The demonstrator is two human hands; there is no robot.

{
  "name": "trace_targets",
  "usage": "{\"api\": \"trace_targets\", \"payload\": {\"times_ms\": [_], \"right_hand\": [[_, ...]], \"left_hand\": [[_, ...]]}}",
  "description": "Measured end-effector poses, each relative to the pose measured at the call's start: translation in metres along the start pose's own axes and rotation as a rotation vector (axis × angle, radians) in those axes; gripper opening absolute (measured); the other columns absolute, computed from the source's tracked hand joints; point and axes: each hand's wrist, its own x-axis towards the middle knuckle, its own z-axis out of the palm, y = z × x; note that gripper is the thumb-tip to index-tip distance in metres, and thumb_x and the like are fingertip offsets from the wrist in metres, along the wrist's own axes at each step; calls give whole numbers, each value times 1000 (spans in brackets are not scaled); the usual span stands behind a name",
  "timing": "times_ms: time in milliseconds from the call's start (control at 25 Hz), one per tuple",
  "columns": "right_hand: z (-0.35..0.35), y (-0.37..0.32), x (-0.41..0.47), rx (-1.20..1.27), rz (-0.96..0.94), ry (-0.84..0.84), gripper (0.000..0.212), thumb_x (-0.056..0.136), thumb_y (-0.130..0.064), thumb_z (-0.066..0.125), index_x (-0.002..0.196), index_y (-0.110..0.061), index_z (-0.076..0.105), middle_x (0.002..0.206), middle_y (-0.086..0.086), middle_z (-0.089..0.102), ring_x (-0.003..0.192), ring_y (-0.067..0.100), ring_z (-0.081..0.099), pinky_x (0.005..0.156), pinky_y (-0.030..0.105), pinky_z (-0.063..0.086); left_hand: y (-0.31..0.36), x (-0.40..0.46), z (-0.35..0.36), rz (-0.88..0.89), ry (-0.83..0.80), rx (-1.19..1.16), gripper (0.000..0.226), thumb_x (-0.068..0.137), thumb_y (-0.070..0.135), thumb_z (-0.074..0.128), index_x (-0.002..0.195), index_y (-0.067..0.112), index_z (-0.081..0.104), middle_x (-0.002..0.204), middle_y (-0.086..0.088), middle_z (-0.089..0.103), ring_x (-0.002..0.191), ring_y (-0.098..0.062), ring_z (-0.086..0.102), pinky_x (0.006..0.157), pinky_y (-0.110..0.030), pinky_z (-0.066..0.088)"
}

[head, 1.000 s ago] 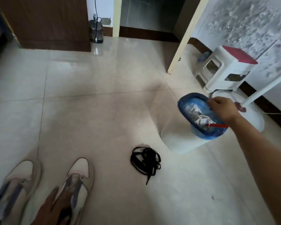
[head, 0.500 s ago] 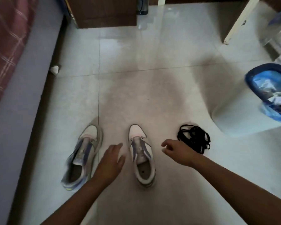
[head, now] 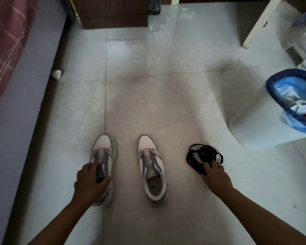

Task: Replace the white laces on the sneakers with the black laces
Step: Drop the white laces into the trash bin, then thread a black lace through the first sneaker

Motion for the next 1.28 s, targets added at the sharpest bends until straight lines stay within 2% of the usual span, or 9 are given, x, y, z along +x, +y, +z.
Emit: {"api": "trace_targets", "payload": {"times_ms": [80, 240, 400, 520, 640, 920, 1040, 1160, 1280], "right_hand": [[-4, -1, 0, -1, -3, -12, 42, 96, -32, 41, 136, -21, 35, 137, 8, 35, 114, 26, 45, 82, 31, 46], [-18, -20, 0, 427, 57, -49, 29, 92, -26, 51, 117, -11, 52, 119, 11, 53, 102, 25, 55, 77, 32, 46], [-30, -55, -13, 628, 84, -11, 31, 90, -27, 56, 114, -8, 55, 125, 14, 49, 110, 29, 49, 89, 35, 44], [-36, -90, -36, 750, 53, 144, 23, 86, -22, 61, 103, -7, 60, 121, 12, 45, 110, 28, 43, 91, 30, 37], [-39, -109, -50, 860, -123, 140, 15, 86, -19, 62, 81, -16, 49, 95, 1, 45, 90, 18, 42, 71, 18, 30], [-43, -98, -42, 651, -435, 55, 19, 93, -27, 56, 103, -11, 51, 99, 4, 53, 86, 14, 47, 67, 20, 27], [-50, -94, -44, 788, -351, 75, 14, 92, -26, 58, 92, -16, 49, 91, 2, 56, 81, 14, 50, 65, 22, 32], [-50, -86, -46, 829, -284, 126, 11, 94, -21, 54, 103, -13, 53, 93, -4, 57, 85, 16, 57, 67, 24, 37], [-61, -81, -42, 1071, -178, 92, 10, 93, -12, 56, 91, -22, 56, 76, -2, 62, 65, 13, 59, 56, 17, 44]], "left_hand": [[20, -6, 12, 114, -43, 1, 59, 78, 33, 75, 130, 16, 54, 135, -9, 44, 123, -29, 40, 97, -38, 39], [53, -19, 22, 334, -143, -62, 41, 82, 19, 71, 121, 11, 61, 137, -9, 44, 126, -26, 42, 102, -25, 32], [80, -41, 25, 650, 95, 89, 28, 83, 34, 64, 96, 10, 67, 99, -11, 65, 89, -29, 62, 76, -35, 52], [100, -50, 32, 440, -47, 248, 56, 82, 66, 47, 112, 19, 51, 107, 0, 61, 100, -17, 57, 87, -27, 42], [107, -49, 44, 392, -120, 302, 68, 82, 61, 52, 132, 18, 33, 130, -3, 50, 119, -20, 49, 102, -31, 36], [105, -53, 53, 320, -172, 243, 44, 90, 45, 47, 125, 24, 33, 117, 0, 59, 101, -21, 60, 75, -29, 46], [104, -50, 54, 314, -175, 217, 45, 91, 45, 48, 126, 23, 31, 117, 0, 59, 99, -21, 61, 67, -26, 41], [98, -54, 57, 330, -186, 210, 49, 93, 48, 43, 133, 24, 28, 125, 2, 55, 98, -19, 63, 65, -25, 42], [94, -49, 56, 353, -159, 194, 52, 91, 50, 46, 133, 25, 30, 133, 3, 46, 107, -19, 58, 72, -28, 45]]}}
